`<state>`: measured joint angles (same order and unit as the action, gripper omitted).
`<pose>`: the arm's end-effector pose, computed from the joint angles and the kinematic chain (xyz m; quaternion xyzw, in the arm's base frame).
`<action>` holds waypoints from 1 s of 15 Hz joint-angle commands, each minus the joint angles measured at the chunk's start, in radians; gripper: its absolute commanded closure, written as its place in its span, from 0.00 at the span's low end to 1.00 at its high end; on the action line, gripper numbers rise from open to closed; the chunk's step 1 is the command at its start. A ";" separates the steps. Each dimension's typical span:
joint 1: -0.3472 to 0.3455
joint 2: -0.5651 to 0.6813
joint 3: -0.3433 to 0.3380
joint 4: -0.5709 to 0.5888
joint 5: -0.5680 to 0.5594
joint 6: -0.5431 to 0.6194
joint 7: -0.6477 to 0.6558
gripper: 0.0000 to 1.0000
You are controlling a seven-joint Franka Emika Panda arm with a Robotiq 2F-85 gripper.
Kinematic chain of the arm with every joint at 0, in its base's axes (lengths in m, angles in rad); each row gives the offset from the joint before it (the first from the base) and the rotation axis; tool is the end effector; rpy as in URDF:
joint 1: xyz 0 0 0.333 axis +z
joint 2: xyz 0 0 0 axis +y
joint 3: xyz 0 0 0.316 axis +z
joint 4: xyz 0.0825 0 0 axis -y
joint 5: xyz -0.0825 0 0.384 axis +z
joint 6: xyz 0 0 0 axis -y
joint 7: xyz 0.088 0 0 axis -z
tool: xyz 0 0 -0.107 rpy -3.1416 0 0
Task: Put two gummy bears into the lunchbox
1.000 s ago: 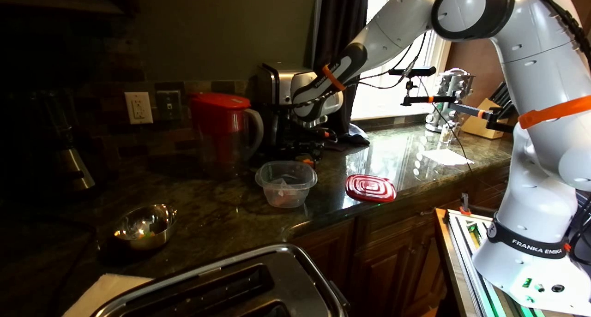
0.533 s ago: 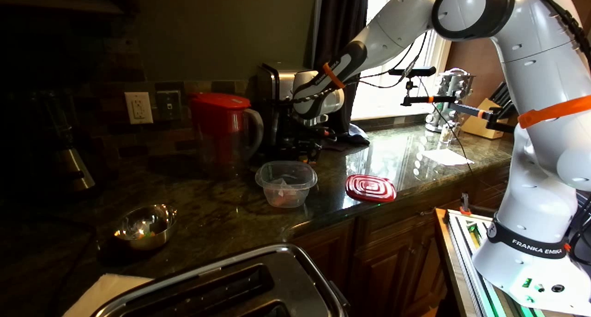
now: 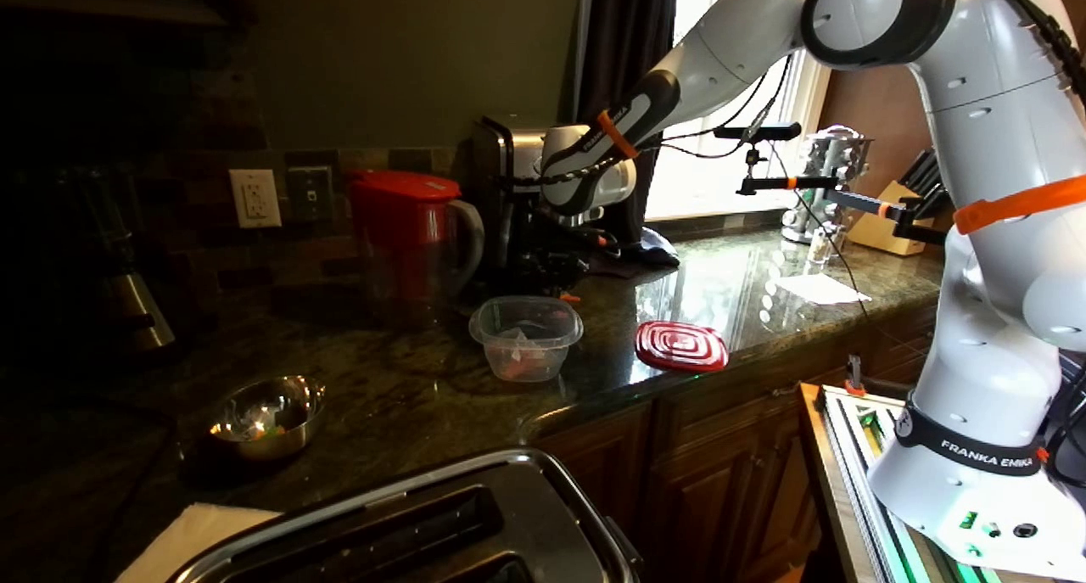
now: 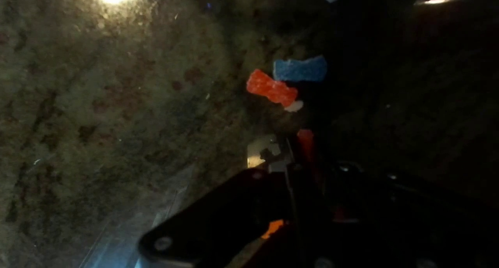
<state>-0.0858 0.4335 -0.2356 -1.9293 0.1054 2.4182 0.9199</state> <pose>0.6008 -0.1915 0.2747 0.7975 -0.6022 0.0370 0.0017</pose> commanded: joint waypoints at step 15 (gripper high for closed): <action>0.046 -0.398 0.135 -0.249 -0.078 -0.058 -0.557 0.98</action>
<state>-0.0437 0.1170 -0.1213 -2.1164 0.0446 2.3955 0.4415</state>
